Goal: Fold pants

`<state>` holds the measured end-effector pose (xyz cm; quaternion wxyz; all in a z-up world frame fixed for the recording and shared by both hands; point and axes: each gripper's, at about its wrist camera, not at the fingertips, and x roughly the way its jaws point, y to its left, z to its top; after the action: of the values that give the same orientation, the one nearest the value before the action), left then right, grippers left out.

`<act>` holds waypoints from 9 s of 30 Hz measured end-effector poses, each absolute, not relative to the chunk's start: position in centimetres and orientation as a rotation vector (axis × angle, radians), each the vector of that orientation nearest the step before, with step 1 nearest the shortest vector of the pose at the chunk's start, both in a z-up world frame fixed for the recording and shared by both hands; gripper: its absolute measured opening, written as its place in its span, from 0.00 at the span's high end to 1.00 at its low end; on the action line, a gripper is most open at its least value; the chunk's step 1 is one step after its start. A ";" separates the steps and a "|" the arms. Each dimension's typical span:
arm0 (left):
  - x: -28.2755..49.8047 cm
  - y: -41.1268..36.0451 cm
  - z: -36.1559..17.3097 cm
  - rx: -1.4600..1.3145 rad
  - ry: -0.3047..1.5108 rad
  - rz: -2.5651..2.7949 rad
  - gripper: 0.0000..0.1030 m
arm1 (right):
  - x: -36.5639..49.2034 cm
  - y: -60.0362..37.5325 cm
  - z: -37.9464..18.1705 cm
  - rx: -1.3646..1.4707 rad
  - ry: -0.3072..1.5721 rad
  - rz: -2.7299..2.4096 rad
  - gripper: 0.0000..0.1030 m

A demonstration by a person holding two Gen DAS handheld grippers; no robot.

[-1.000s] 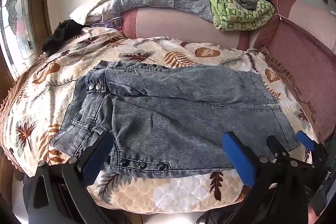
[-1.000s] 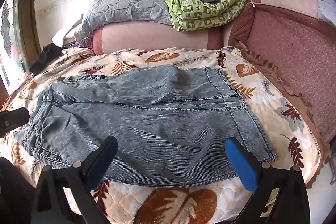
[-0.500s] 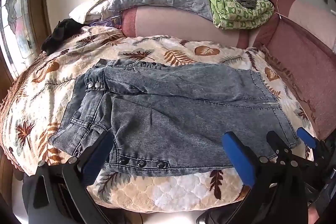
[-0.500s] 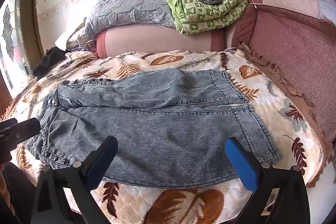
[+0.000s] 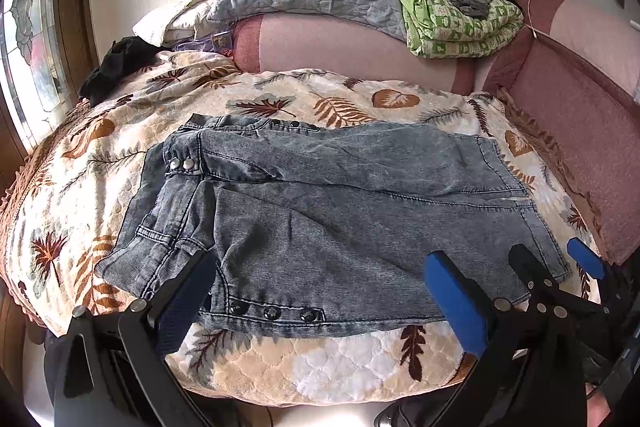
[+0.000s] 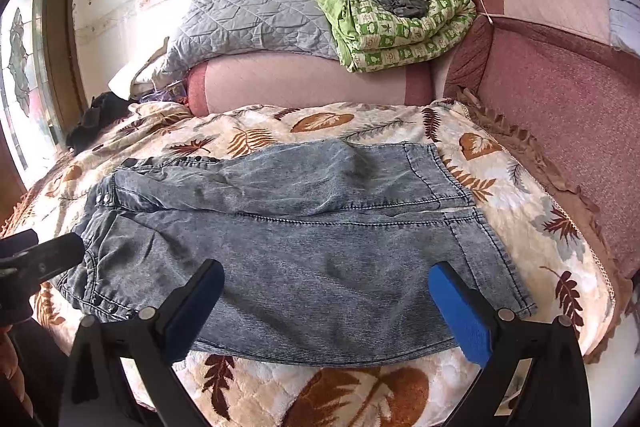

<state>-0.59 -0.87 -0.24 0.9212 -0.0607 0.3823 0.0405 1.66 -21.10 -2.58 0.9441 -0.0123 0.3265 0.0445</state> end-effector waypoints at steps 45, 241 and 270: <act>-0.5 -0.4 -0.4 -0.129 0.793 0.086 0.00 | 1.8 -20.8 -2.2 -0.041 0.659 0.092 0.00; 20.9 20.2 -8.9 -0.152 1.135 0.273 0.14 | 28.4 -36.1 -9.9 0.218 1.169 0.034 0.26; 21.5 24.3 -5.1 -0.395 1.004 0.178 0.01 | 31.3 -33.4 -5.7 0.286 1.065 0.180 0.19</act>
<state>21.48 24.28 -5.09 0.8541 -0.1879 0.4775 0.0846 31.26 -33.37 -5.75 0.8479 0.1358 0.5053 0.0853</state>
